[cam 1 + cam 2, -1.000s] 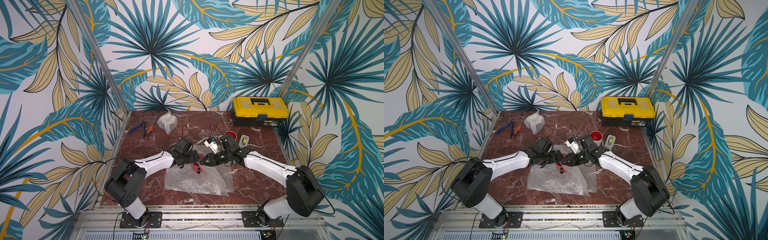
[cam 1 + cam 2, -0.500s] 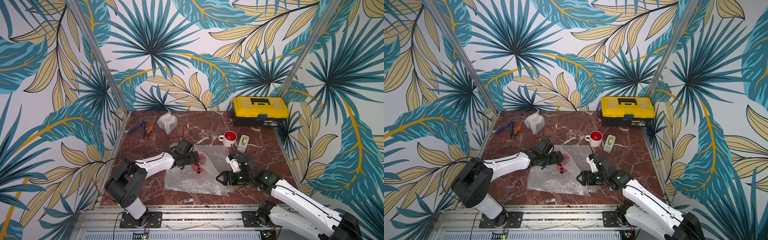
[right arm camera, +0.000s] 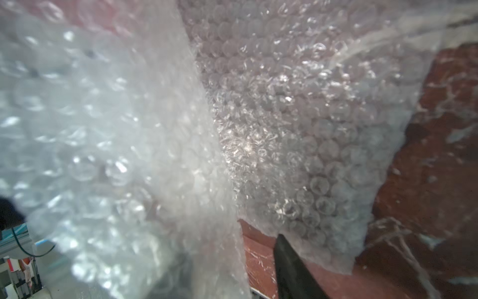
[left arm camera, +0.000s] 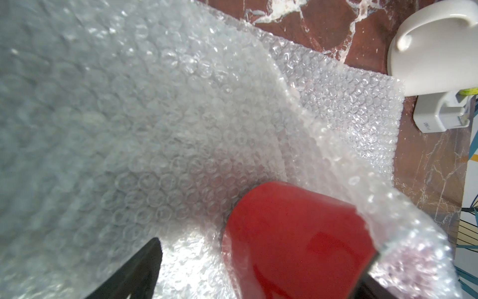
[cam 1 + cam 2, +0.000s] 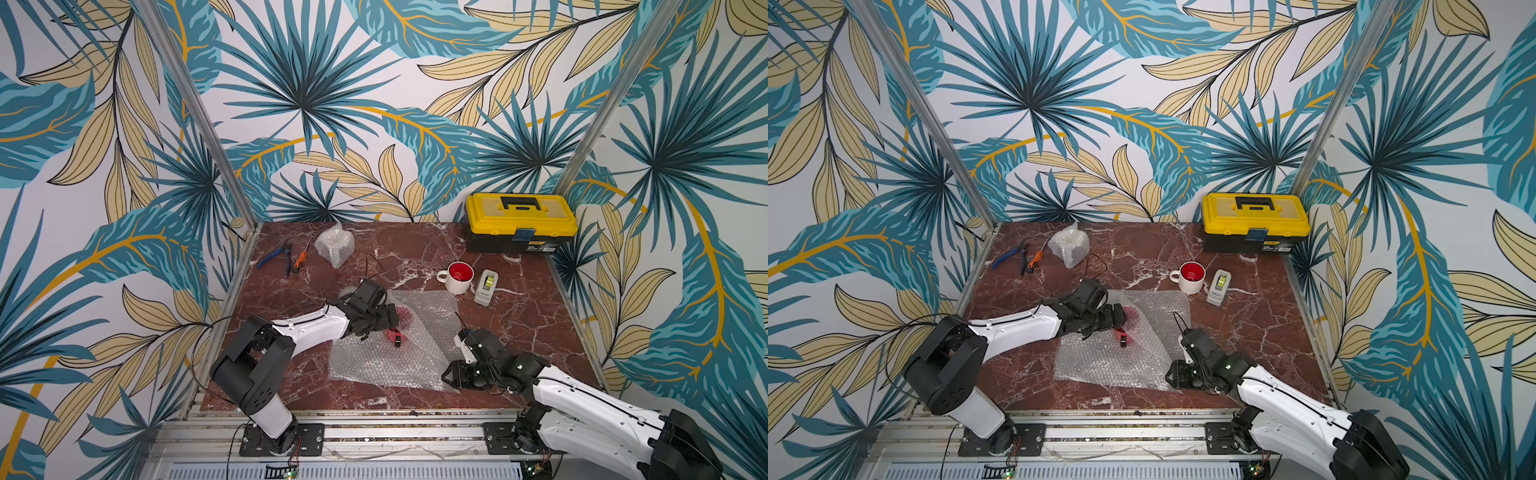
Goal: Wrap mugs in bubble wrap
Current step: Wrap the mug in bubble wrap.
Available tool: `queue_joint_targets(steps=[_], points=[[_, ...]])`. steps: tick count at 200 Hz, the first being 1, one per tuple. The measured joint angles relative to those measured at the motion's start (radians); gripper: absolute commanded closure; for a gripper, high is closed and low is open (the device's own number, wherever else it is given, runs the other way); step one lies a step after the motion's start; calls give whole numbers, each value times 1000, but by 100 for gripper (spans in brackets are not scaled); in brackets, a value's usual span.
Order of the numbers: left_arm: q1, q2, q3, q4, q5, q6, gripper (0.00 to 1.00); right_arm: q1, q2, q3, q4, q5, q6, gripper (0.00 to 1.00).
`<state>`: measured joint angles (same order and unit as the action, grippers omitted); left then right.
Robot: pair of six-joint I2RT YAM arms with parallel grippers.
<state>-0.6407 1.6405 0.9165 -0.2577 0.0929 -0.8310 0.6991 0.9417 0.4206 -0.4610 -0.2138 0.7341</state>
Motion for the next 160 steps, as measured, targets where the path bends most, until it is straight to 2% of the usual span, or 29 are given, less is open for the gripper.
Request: queue_joint_targets(steps=[22, 56, 109, 160], points=[[0, 13, 0, 0, 1, -7, 5, 4, -13, 1, 20, 11, 7, 81], [0, 21, 0, 0, 0, -10, 4, 6, -27, 33, 19, 33, 10, 91], [0, 23, 0, 0, 0, -11, 4, 10, 17, 164, 25, 56, -21, 92], [0, 27, 0, 1, 0, -11, 4, 11, 180, 306, 92, 53, -77, 92]])
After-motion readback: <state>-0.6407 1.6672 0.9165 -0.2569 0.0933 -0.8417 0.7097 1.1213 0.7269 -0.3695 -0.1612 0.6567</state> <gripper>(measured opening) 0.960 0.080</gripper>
